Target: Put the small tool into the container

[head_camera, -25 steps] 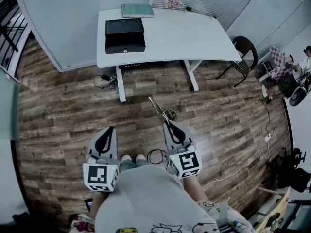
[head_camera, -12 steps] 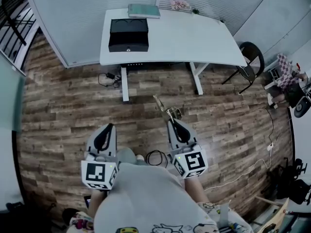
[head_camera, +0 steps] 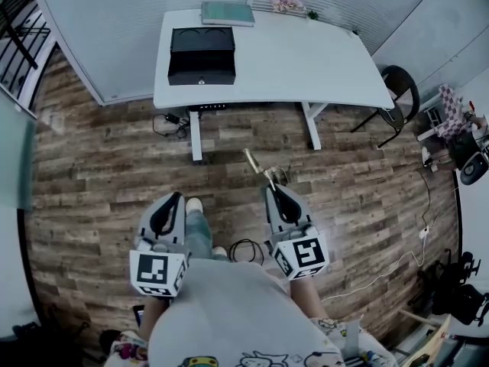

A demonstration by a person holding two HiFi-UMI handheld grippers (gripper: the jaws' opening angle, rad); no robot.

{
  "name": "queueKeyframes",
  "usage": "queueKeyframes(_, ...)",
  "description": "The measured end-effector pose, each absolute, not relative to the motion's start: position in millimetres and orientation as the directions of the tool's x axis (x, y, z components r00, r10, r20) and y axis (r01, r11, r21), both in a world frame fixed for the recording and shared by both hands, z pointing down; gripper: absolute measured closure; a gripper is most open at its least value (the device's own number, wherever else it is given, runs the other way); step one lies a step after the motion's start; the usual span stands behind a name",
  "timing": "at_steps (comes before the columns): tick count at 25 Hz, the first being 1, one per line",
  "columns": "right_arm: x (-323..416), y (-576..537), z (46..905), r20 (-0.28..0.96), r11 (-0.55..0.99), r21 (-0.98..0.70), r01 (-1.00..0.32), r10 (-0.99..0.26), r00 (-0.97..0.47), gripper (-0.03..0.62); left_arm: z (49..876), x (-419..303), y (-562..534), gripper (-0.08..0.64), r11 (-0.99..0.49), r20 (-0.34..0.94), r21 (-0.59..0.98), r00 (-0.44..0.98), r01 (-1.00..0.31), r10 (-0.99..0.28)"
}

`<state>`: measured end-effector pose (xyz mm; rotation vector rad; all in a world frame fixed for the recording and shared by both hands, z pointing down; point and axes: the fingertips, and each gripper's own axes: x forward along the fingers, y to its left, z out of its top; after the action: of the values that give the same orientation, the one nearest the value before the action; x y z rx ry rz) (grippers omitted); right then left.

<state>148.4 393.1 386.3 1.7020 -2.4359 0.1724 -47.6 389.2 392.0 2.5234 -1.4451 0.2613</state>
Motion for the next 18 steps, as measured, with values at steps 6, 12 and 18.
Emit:
queueKeyframes(6,137.8,327.8,381.0,0.193,0.339,0.005,-0.941,-0.923,-0.332,0.581,385.7,-55.3,320.3,0.549,-0.508,0.253,0.105,0.517,-0.855,-0.818)
queueKeyframes(12,126.7,258.8,374.8,0.183,0.324,0.012,-0.946,-0.931,-0.317,0.581,381.7,-70.5,250.6,0.550,-0.516,0.249,0.100,0.523,-0.851,-0.815)
queueKeyframes(18,115.8,202.0,375.5,0.185,0.313,0.005,-0.950,-0.934,-0.306,0.581,380.6,-86.0,195.9,0.551,-0.510,0.253,0.096,0.517,-0.855,-0.818)
